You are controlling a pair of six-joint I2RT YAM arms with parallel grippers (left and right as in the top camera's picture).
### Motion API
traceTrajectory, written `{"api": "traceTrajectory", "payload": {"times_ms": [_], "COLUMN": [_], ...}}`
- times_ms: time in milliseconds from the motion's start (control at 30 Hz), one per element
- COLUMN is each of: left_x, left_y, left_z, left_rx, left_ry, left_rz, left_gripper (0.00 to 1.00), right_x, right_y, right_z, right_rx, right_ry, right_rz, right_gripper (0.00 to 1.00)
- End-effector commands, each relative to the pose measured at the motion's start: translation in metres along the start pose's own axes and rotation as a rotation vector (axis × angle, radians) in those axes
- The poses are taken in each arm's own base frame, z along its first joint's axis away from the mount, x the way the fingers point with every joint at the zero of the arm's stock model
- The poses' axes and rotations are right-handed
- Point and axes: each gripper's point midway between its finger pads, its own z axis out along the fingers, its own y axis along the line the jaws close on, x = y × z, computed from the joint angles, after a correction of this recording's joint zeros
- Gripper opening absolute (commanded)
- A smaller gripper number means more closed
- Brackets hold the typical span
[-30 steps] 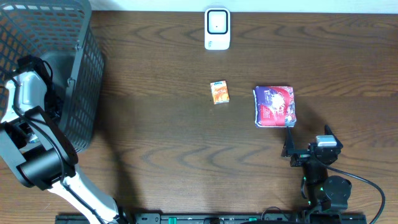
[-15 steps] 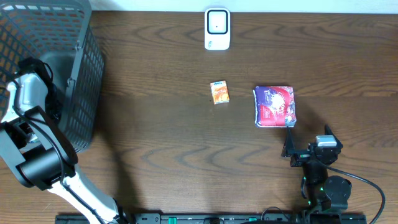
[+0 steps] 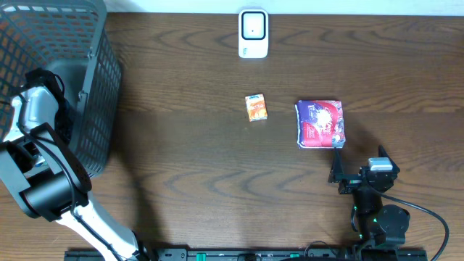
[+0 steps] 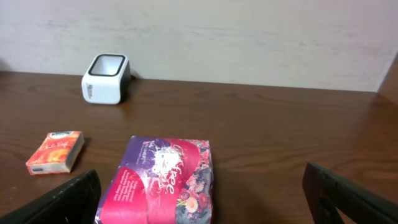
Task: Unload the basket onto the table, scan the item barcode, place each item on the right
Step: 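Return the left gripper to the basket and grasp the green wipes pack, then carry the green wipes pack toward the scanner beside the other packs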
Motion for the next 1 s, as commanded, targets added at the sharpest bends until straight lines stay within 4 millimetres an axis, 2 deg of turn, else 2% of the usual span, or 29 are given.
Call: {"api": "traceTrajectory", "payload": {"times_ms": [0, 67, 200, 333, 467, 567, 633, 700, 767, 867, 967], "left_x": [-0.017, -0.027, -0.041, -0.035, -0.007, 0.033, 0.063, 0.092, 0.117, 0.147, 0.17], "left_y": [-0.001, 0.0, 0.015, 0.039, 0.044, 0.034, 0.025, 0.014, -0.002, -0.039, -0.084], "left_z": [-0.04, -0.071, -0.147, -0.239, -0.331, -0.4, -0.437, -0.462, -0.478, -0.481, -0.469], "left_rx": [0.092, 0.149, 0.255, 0.402, 0.67, 0.948, 1.123, 1.268, 1.358, 1.395, 1.375], "left_ry": [-0.085, -0.158, -0.359, -0.593, -0.794, -0.902, -0.927, -0.906, -0.869, -0.797, -0.693], "left_rz": [-0.043, -0.067, -0.165, -0.284, -0.274, -0.166, -0.086, -0.023, 0.052, 0.191, 0.316], "left_gripper": [0.08, 0.07, 0.07, 0.07, 0.07, 0.07, 0.07, 0.07, 0.07, 0.08, 0.07], "right_x": [0.001, 0.001, 0.001, 0.001, 0.001, 0.001, 0.001, 0.001, 0.001, 0.001, 0.001], "right_y": [0.002, 0.002, 0.002, 0.002, 0.002, 0.002, 0.002, 0.002, 0.002, 0.002, 0.002], "right_z": [0.0, 0.0, 0.0, 0.0, 0.0, 0.0, 0.0, 0.0, 0.0, 0.0, 0.0], "right_rx": [-0.01, -0.01, -0.01, -0.01, -0.01, -0.01, -0.01, -0.01, -0.01, -0.01, -0.01], "right_ry": [-0.001, -0.001, -0.001, -0.001, -0.001, -0.001, -0.001, -0.001, -0.001, -0.001, -0.001], "right_rz": [-0.012, -0.012, -0.012, -0.012, -0.012, -0.012, -0.012, -0.012, -0.012, -0.012, -0.012], "right_gripper": [0.99, 0.99, 0.99, 0.99, 0.99, 0.99, 0.99, 0.99, 0.99, 0.99, 0.99]}}
